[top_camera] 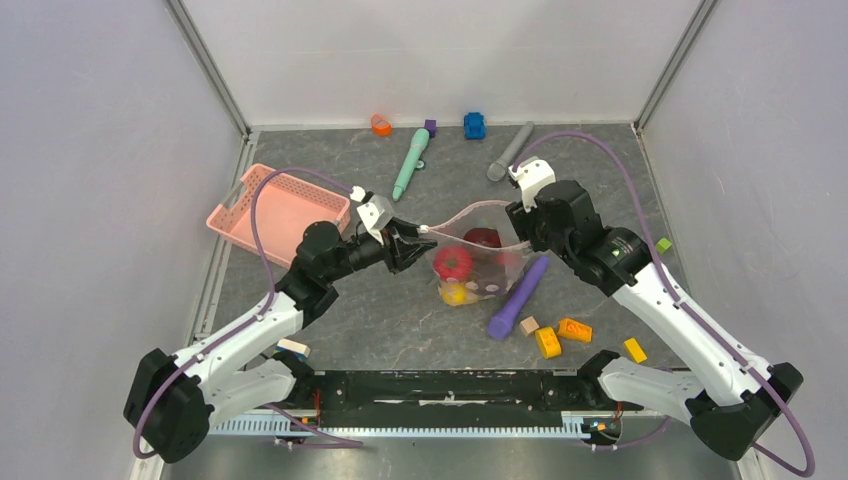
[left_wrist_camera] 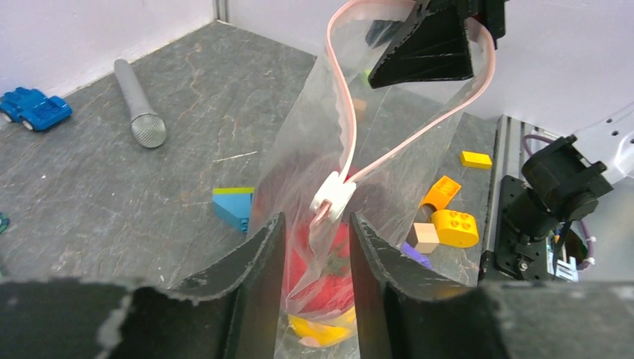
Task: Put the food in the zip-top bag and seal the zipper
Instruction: Zip the zipper food storage bag at the center of the board.
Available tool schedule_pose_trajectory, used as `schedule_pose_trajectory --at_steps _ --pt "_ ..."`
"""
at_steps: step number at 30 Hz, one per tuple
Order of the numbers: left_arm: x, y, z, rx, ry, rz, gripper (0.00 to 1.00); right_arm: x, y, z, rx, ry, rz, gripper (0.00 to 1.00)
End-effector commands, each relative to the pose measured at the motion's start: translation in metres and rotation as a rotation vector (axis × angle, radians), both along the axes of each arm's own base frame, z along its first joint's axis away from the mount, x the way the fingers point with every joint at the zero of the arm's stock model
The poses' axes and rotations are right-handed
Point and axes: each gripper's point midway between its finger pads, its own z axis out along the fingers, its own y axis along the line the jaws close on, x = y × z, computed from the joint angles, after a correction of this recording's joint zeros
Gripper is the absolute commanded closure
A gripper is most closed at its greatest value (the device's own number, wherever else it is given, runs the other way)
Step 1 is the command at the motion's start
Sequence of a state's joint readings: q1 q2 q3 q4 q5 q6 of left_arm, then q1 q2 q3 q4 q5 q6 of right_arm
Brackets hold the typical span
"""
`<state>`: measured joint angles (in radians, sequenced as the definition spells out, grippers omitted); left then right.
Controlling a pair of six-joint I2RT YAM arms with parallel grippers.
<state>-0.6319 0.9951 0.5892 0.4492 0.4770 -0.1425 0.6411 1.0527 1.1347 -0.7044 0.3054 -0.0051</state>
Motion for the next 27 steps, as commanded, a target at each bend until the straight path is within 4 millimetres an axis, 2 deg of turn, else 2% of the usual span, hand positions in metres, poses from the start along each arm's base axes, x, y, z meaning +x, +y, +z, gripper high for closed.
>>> schedule_pose_trajectory --at_steps 1,3,8,11,14,16,18,21,23,25,27 --pt "-0.007 -0.005 0.018 -0.07 -0.042 -0.064 0.6 0.0 0.001 0.006 0.02 -0.025 0.01 0.43" --pt "-0.009 -0.005 0.016 -0.071 -0.048 -0.074 0.65 -0.001 0.001 0.006 0.021 -0.027 0.009 0.43" --pt "-0.016 -0.006 0.018 -0.079 -0.083 -0.112 0.92 -0.001 0.0 0.003 0.015 -0.022 0.009 0.43" --pt "-0.017 -0.006 0.02 -0.079 -0.097 -0.116 0.98 -0.001 0.0 0.003 0.015 -0.021 0.011 0.43" --pt "-0.019 -0.006 0.023 -0.079 -0.111 -0.126 0.98 -0.001 0.001 0.005 0.013 -0.027 0.02 0.41" --pt "-0.02 -0.005 0.023 -0.082 -0.11 -0.126 0.98 -0.001 0.003 0.005 0.002 -0.033 0.045 0.36" --pt "-0.017 -0.003 0.022 -0.082 -0.095 -0.096 0.98 0.001 0.004 0.008 -0.018 -0.043 0.073 0.26" --pt "-0.017 -0.001 0.02 -0.064 -0.091 -0.092 0.98 0.002 0.016 0.027 0.02 -0.085 0.132 0.14" --pt "-0.016 -0.001 0.02 -0.045 -0.084 -0.086 0.98 -0.003 0.035 0.044 0.081 -0.115 0.243 0.04" --pt "-0.015 0.0 0.021 -0.025 -0.079 -0.084 0.98 -0.009 0.047 0.067 0.136 -0.166 0.32 0.02" --pt "-0.016 -0.001 0.021 -0.009 -0.077 -0.095 0.98 -0.012 0.051 0.089 0.173 -0.236 0.354 0.02"
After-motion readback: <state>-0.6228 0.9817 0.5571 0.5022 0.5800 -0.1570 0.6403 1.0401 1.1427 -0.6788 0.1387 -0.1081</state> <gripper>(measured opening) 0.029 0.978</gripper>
